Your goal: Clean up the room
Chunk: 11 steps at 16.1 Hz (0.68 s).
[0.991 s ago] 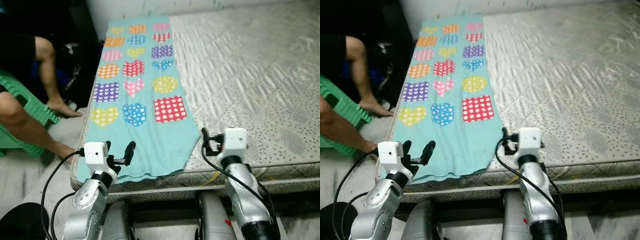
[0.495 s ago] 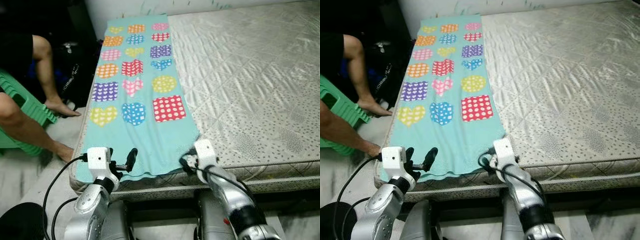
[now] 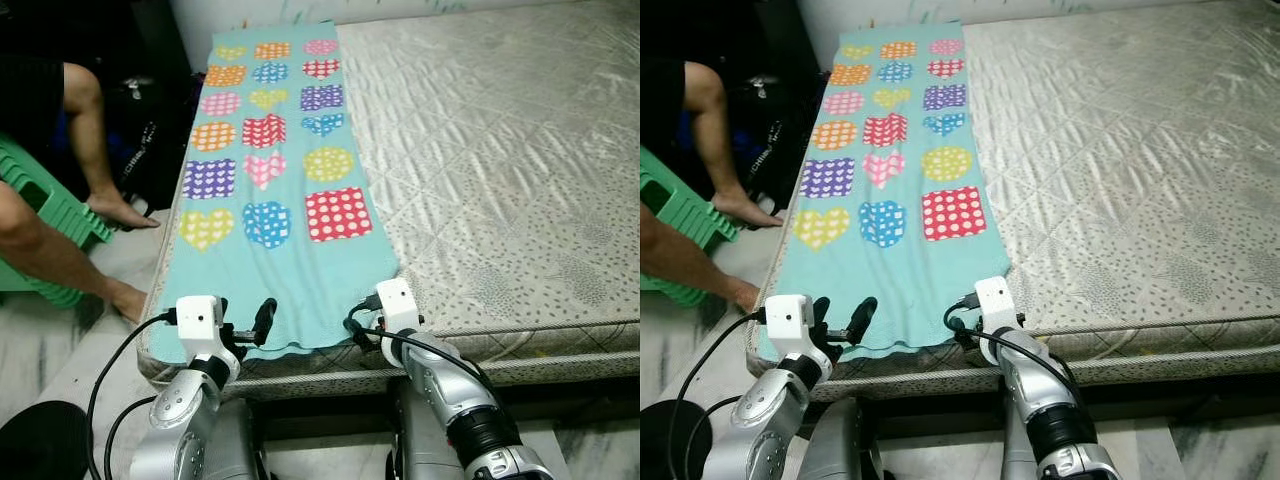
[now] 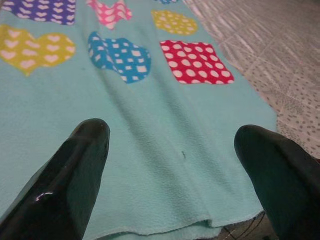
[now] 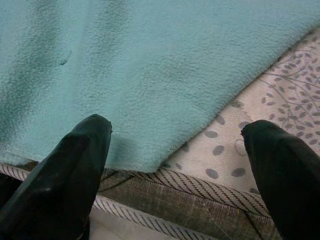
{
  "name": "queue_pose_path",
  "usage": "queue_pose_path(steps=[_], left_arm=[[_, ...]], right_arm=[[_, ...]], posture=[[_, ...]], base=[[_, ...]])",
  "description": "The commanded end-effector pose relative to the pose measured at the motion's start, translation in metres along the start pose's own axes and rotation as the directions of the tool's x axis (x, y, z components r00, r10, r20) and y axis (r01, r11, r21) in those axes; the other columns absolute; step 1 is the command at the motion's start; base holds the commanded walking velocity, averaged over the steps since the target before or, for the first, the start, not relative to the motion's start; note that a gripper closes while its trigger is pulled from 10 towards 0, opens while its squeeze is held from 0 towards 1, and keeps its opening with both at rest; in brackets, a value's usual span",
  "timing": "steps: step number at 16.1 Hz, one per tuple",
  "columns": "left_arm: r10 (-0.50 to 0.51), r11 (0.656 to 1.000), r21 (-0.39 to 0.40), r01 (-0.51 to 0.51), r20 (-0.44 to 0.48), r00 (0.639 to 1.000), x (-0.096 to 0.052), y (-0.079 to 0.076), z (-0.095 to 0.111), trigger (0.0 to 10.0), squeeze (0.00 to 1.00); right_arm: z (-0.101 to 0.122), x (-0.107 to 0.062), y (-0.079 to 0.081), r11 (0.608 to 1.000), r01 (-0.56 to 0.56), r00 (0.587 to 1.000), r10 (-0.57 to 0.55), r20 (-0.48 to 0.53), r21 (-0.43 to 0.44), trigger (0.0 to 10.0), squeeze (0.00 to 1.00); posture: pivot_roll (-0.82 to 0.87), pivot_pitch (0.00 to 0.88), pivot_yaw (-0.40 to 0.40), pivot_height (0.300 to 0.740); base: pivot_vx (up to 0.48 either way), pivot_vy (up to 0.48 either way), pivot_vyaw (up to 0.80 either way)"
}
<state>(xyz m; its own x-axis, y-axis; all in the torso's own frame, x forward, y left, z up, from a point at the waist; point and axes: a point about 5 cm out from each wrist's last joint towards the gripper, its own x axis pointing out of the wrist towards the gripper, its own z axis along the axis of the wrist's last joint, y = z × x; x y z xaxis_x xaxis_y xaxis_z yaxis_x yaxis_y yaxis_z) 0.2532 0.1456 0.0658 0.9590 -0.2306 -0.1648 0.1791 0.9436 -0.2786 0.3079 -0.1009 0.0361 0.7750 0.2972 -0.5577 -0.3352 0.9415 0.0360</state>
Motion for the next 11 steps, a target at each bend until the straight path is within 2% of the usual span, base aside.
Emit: queue_pose_path(steps=[1,8,9,10,11], left_arm=[[0.010,1.000,0.009,-0.010,0.006,1.000,-0.003,0.003,0.003,10.0,0.00],[0.010,1.000,0.009,-0.010,0.006,1.000,-0.003,0.003,0.003,10.0,0.00],[0.009,1.000,0.006,-0.009,-0.001,1.000,-0.003,0.002,0.003,10.0,0.00],[-0.011,1.000,-0.005,0.011,-0.034,0.999,-0.007,-0.005,-0.001,10.0,0.00],[-0.020,1.000,-0.009,0.020,-0.046,0.999,-0.008,-0.008,-0.002,10.0,0.00]], right_arm=[[-0.002,0.001,0.006,1.000,-0.021,1.000,0.021,-0.011,0.006,10.0,0.00],[-0.002,0.001,0.006,1.000,-0.021,1.000,0.021,-0.011,0.006,10.0,0.00],[-0.002,0.002,0.012,0.999,-0.033,0.999,0.034,-0.032,0.022,10.0,0.00],[-0.015,0.004,0.044,0.998,0.005,1.000,-0.004,-0.013,0.070,10.0,0.00],[-0.020,0.004,0.057,0.996,0.024,1.000,-0.024,-0.002,0.091,10.0,0.00]], posture=[[-0.05,0.120,0.084,0.575],[-0.05,0.120,0.084,0.575],[-0.05,0.127,0.087,0.575],[-0.03,0.183,0.114,0.575],[-0.02,0.182,0.114,0.575]], base=[[0.000,0.000,0.00],[0.000,0.000,0.00],[0.000,0.000,0.00],[0.000,0.000,0.00],[0.000,0.000,0.00]])
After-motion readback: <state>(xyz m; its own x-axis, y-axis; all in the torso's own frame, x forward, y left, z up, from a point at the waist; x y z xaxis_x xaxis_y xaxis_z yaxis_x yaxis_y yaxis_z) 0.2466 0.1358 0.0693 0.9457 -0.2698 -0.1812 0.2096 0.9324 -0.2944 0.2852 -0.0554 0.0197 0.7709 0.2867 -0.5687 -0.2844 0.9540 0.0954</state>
